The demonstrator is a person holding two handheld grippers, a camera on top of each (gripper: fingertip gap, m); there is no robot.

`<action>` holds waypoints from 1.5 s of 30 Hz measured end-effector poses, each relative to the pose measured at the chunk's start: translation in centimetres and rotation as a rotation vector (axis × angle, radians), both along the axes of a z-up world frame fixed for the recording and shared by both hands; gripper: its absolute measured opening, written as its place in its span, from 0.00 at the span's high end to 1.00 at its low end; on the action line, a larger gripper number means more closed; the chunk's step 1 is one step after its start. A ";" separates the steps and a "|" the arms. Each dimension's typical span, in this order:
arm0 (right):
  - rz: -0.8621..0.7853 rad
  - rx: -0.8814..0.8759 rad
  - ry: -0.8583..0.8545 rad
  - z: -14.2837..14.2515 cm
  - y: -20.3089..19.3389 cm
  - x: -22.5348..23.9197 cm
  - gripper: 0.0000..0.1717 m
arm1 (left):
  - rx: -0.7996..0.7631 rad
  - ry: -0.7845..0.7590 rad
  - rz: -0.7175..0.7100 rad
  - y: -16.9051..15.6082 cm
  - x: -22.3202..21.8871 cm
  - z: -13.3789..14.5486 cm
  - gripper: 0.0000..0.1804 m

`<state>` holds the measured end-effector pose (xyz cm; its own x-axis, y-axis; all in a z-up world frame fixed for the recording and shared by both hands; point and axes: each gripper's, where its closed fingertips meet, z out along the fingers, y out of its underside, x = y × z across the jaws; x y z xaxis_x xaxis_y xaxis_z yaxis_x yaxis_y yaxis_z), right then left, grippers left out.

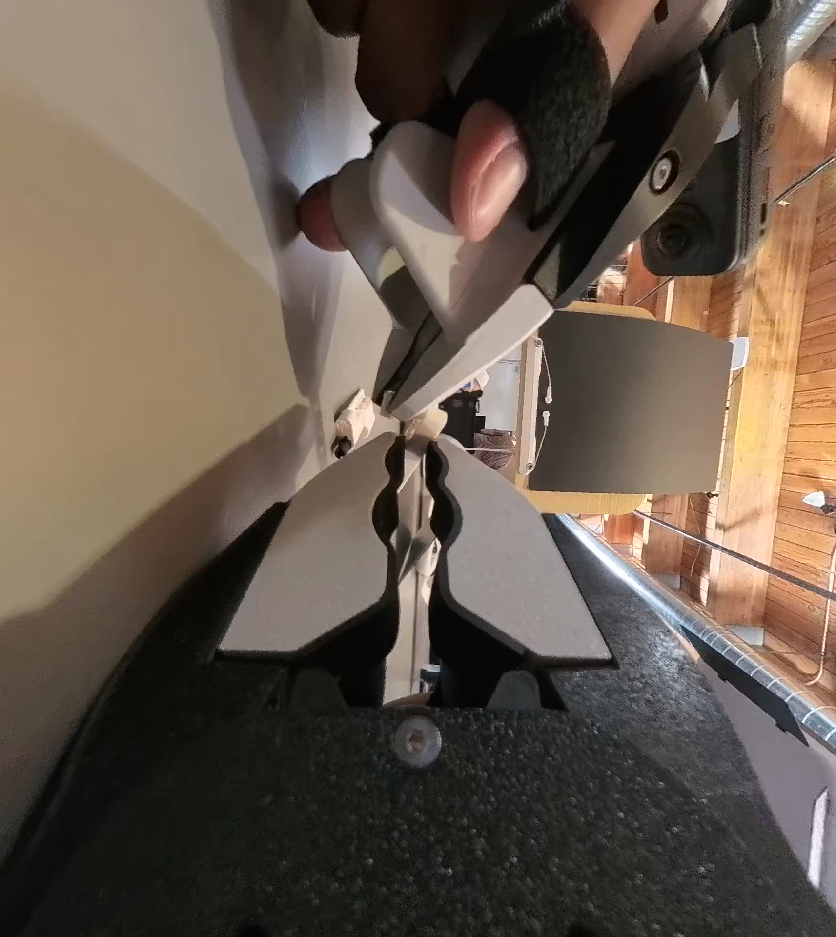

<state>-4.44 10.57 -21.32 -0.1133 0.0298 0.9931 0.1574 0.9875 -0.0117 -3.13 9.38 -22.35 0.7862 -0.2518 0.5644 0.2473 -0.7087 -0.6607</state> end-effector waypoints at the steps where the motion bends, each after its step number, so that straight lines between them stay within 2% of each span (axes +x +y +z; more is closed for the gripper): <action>1: -0.004 -0.003 0.003 0.0 0.0 0.0 0.96 | 0.005 0.000 0.002 0.0 0.0 0.1 0.96; 10: -0.009 0.013 0.047 0.7 0.0 0.0 0.96 | 0.055 -0.003 0.017 0.1 -0.3 0.7 0.96; 16: -0.019 0.068 0.052 0.5 0.1 0.1 0.95 | 0.041 0.005 0.026 0.2 -0.4 0.5 0.96; 31: -0.001 0.073 0.059 0.6 0.3 -0.2 0.95 | 0.023 -0.065 0.025 0.1 -0.5 0.7 0.96; 42: 0.010 0.039 0.028 0.2 0.0 -0.4 0.95 | 0.039 -0.095 0.041 0.3 -0.8 1.2 0.96; 45: 0.002 0.007 0.005 0.0 0.3 -0.6 0.95 | 0.042 -0.058 0.053 0.5 -0.9 1.0 0.96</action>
